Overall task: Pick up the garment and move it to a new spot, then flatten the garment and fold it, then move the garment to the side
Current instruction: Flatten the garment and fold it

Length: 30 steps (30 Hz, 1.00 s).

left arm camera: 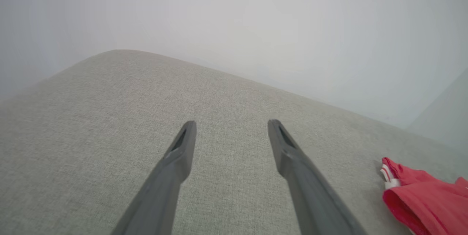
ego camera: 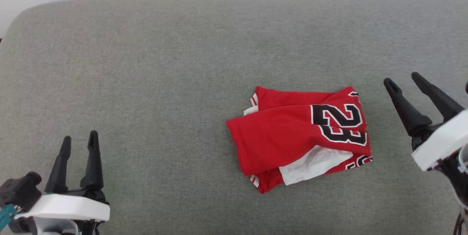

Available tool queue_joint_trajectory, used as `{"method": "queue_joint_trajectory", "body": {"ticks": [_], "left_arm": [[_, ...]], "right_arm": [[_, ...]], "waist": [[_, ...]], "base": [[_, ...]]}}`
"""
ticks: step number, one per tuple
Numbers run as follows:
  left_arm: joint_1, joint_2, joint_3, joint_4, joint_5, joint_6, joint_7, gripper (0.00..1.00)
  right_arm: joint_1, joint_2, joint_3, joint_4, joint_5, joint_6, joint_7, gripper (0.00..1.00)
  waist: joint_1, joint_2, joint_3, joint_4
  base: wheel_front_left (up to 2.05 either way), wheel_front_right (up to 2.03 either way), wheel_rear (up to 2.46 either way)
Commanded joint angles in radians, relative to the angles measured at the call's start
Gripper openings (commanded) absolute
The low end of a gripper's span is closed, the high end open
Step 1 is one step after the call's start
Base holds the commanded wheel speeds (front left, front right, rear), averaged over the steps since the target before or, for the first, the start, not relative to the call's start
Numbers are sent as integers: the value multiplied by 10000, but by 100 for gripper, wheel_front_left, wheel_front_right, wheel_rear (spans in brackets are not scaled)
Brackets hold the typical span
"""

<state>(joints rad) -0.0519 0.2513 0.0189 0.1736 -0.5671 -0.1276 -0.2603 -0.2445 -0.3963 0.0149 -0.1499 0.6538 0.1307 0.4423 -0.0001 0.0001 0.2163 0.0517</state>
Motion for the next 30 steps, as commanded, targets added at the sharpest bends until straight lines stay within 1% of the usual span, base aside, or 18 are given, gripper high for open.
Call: {"method": "queue_joint_trajectory", "body": {"ticks": [1, 5, 7, 8, 14, 16, 20, 26, 30], "left_arm": [[201, 47, 95, -51, -57, -36, -63, 100], [425, 106, 199, -115, -31, -36, -63, 100], [574, 148, 233, -117, 59, -36, -63, 100], [719, 172, 229, -70, 165, -37, -63, 100], [1094, 182, 235, -119, 635, -37, -63, 100], [1242, 219, 126, -229, 581, -35, -61, 100], [1475, 268, 63, -477, 591, -35, -63, 100], [1838, 285, 122, -543, 701, -36, -63, 100], [2040, 261, 134, -603, 729, -36, -63, 100]], "right_arm": [[240, 13, 56, 226, -13, 0, -735, 100], [691, 1, 221, 875, -272, 0, -2423, 100], [927, 137, 310, 1257, -232, 0, -3169, 100], [1114, 170, 410, 1660, -333, 0, -3842, 100], [1611, 395, 731, 2749, -324, 0, -5568, 100], [1728, 391, 817, 3094, -366, 0, -6056, 100], [1989, 421, 1064, 3716, -379, 0, -6667, 100], [2281, 558, 1248, 4119, -420, 0, -7001, 100], [2518, 734, 1056, 4109, -569, 0, -7077, 100]], "waist": [[1, -1, -140, -120], [1, -1, -429, -242], [1, -1, -595, -297], [1, -1, -771, -331], [1, -1, -1286, -398], [1, -1, -1446, -402], [1, -1, -1747, -391], [1, -1, -2029, -343], [1, -1, -2119, -294]], "base": [[0, 0, 0], [0, 0, 0], [0, 0, 0], [0, 0, 0], [0, 0, 0], [0, 0, 0], [0, 0, 0], [0, 0, 0], [0, 0, 0]]}}
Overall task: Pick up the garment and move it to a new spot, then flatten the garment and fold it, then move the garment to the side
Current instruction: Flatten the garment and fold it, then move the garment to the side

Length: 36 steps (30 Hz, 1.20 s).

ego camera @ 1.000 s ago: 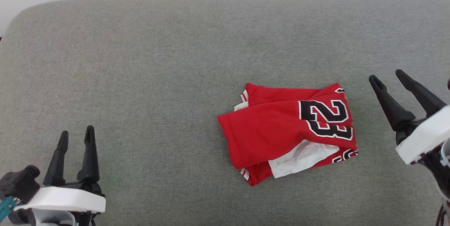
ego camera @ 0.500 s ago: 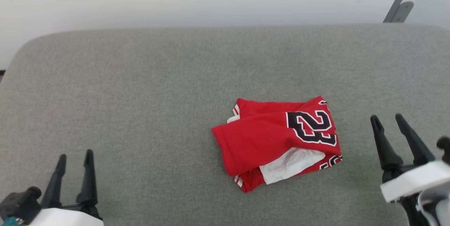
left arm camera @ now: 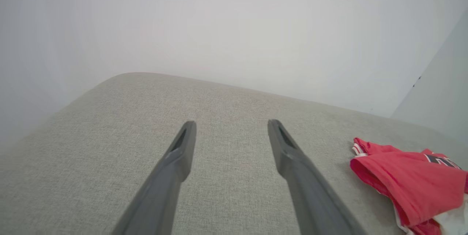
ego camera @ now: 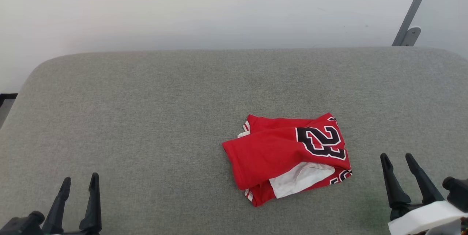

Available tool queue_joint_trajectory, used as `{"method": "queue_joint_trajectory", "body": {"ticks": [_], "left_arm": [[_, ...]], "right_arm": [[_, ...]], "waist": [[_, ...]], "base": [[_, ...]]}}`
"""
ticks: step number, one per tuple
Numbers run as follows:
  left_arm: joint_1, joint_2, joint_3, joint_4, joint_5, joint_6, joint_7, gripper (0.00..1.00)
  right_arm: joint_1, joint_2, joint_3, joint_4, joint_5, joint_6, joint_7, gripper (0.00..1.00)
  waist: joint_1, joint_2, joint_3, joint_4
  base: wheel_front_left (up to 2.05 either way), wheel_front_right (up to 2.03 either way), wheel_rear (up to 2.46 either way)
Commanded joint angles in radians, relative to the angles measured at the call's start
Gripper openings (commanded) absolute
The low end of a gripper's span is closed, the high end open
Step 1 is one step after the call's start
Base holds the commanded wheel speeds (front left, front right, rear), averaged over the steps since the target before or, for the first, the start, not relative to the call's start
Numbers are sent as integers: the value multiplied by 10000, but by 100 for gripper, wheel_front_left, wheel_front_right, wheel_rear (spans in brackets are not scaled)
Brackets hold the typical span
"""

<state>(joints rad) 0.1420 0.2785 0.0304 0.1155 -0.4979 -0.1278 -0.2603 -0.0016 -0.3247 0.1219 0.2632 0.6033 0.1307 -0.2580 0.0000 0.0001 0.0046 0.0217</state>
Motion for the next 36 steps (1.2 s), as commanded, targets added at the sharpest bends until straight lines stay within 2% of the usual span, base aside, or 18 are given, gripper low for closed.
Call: {"method": "queue_joint_trajectory", "body": {"ticks": [1, 8, 16, 20, 23, 29, 35, 36], "left_arm": [[98, -29, 36, -29, 21, -34, -63, 100], [155, -76, 73, 62, 127, -34, -63, 100], [129, -128, 45, 122, 246, -34, -63, 100], [-59, -136, -106, 120, 283, -34, -63, 100], [-139, -166, -120, 80, 250, -34, -63, 100], [-312, -163, -307, 74, 196, -34, -63, 100], [-621, -153, -603, 87, 153, -34, -63, 100], [-621, -153, -603, 87, 153, -34, -63, 100]], "right_arm": [[117, 82, -100, -93, -115, 0, -72, 100], [581, 523, -811, -577, -979, 0, -68, 100], [831, 785, -823, -843, -1339, 0, -69, 100], [481, 552, -546, -537, -1003, 0, 93, 100], [60, 249, -135, -507, -560, 0, 643, 100], [-1071, -728, 537, -545, 374, 0, 2394, 100], [-2262, -1622, 902, -302, 1074, 0, 4610, 100], [-2262, -1622, 902, -302, 1074, 0, 4610, 100]], "waist": [[0, -1, -15, 17], [0, -1, -77, 141], [0, -1, -65, 174], [0, -1, -7, 308], [0, -1, 121, 360], [0, -1, 461, 582], [0, -1, 970, 878], [0, -1, 970, 878]], "base": [[0, 0, 0], [0, 0, 0], [0, 0, 0], [0, 0, 0], [0, 0, 0], [0, 0, 0], [0, 0, 0], [0, 0, 0]]}}
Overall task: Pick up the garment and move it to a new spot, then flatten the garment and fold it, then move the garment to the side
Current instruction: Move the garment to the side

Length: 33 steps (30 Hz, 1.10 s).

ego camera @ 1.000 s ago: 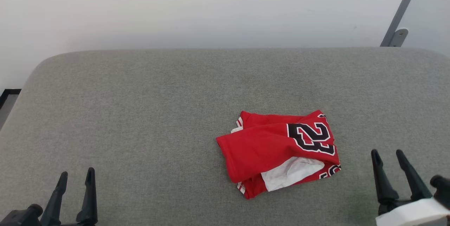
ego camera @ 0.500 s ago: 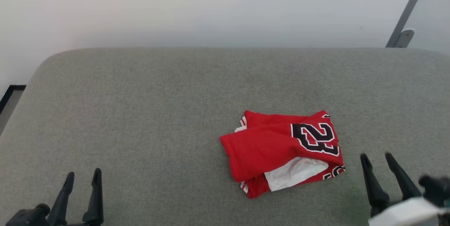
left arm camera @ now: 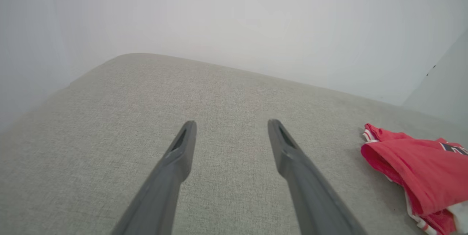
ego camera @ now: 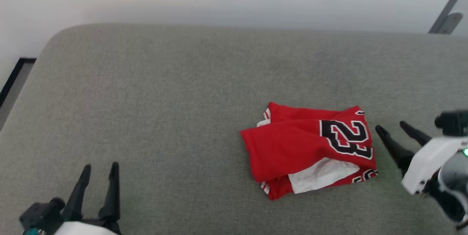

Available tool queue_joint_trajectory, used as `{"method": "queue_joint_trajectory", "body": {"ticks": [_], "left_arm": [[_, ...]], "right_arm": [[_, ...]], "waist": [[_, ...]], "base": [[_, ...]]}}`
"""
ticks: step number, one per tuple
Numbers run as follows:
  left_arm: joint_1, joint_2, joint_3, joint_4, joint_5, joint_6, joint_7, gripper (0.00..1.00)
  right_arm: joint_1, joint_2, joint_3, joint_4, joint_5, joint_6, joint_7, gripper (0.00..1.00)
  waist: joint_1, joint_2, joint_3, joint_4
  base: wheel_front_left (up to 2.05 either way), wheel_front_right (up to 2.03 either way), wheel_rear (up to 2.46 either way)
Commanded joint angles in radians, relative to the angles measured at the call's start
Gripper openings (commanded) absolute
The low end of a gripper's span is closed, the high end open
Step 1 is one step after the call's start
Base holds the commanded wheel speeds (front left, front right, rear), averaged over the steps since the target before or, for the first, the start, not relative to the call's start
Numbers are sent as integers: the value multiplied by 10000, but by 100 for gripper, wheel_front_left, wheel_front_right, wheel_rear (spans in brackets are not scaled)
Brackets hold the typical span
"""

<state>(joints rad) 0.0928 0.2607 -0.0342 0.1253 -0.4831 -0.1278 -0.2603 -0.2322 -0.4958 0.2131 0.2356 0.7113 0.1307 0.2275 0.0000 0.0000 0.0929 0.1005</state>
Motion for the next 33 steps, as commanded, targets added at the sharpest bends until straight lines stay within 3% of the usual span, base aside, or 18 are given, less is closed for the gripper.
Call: {"method": "queue_joint_trajectory", "body": {"ticks": [1, 12, 22, 23, 24, 33], "left_arm": [[-191, 24, -32, -10, -17, -34, -63, 100], [-923, 52, -702, 237, -276, -34, -63, 100], [-1378, 72, -1012, 470, -459, -35, -63, 100], [-1419, 58, -1038, 494, -462, -35, -63, 100], [-1465, 53, -1052, 508, -473, -35, -63, 100], [-1795, 97, -814, 507, -577, -35, -60, 100]], "right_arm": [[-139, -41, 36, 31, 89, 0, 158, 100], [-1574, -411, 245, 820, 428, 0, 4322, 100], [-2124, 482, 632, 2488, 334, 0, 7094, 100], [-2203, 495, 783, 2468, 245, 0, 7173, 46], [-2262, 487, 797, 2454, 269, 0, 7162, 0], [-3046, -328, 348, 1299, 212, -16, 6825, 0]], "waist": [[0, 0, 192, 158], [0, 0, 1112, 846], [0, 0, 1529, 1211], [0, 0, 1564, 1236], [0, 0, 1605, 1251], [0, 0, 1869, 775]], "base": [[0, 0, 0], [0, 0, 0], [0, 0, 0], [0, 0, 0], [0, 0, 0], [0, 0, 0]]}}
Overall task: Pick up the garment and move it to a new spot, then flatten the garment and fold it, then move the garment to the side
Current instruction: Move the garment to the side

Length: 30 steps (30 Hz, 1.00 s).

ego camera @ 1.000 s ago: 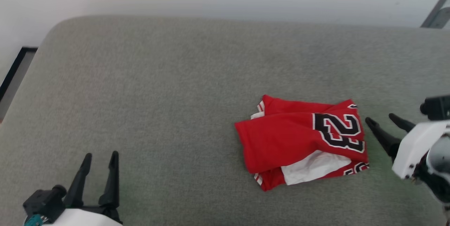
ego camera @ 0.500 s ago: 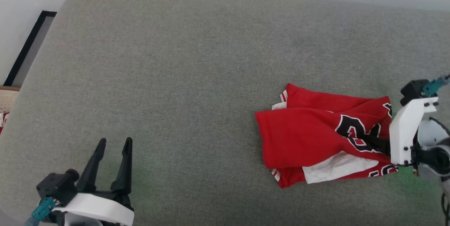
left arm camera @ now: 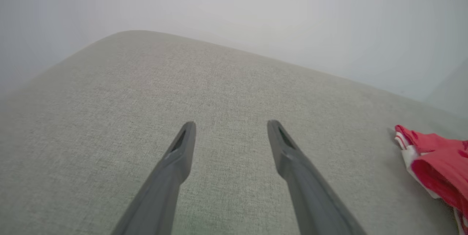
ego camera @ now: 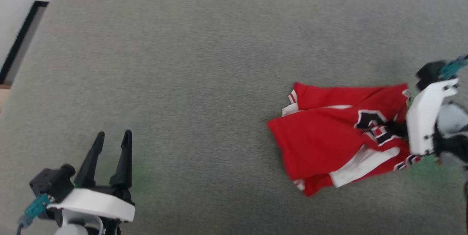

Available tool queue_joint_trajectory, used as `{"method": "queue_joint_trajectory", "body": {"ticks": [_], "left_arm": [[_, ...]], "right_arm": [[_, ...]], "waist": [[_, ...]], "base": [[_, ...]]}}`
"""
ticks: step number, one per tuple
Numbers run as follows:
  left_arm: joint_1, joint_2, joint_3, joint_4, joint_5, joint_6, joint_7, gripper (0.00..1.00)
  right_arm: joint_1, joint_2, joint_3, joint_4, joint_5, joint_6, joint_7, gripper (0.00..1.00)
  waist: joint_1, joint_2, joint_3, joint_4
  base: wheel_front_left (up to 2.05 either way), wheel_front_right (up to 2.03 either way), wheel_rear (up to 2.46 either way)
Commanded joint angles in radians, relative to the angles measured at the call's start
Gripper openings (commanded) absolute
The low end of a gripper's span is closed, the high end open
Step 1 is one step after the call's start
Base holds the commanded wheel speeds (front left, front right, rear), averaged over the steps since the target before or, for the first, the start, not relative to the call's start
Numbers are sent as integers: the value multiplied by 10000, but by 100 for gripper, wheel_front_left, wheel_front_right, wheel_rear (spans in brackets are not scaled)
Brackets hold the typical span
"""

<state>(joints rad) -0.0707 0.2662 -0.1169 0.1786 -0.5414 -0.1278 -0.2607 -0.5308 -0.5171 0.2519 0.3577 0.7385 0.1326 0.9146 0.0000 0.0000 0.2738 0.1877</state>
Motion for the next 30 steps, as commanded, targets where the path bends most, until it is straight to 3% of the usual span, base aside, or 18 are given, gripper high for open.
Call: {"method": "queue_joint_trajectory", "body": {"ticks": [1, 17, 30], "left_arm": [[-273, 79, 7, -96, 18, -35, -54, 100], [-1928, 534, -957, -525, 340, -35, -54, 100], [-3984, 723, -2895, -330, 196, -35, -54, 100]], "right_arm": [[-174, -313, -192, -207, -115, -32, -101, 0], [-1306, -1316, -1343, -773, -1131, -23, -841, 0], [-2754, -2069, -1505, 875, -2795, -24, -2881, 0]], "waist": [[0, 0, 141, -293], [0, 0, 877, -2255], [0, 0, 1644, -3247]], "base": [[0, 0, 0], [0, 0, 0], [0, 0, 0]]}}
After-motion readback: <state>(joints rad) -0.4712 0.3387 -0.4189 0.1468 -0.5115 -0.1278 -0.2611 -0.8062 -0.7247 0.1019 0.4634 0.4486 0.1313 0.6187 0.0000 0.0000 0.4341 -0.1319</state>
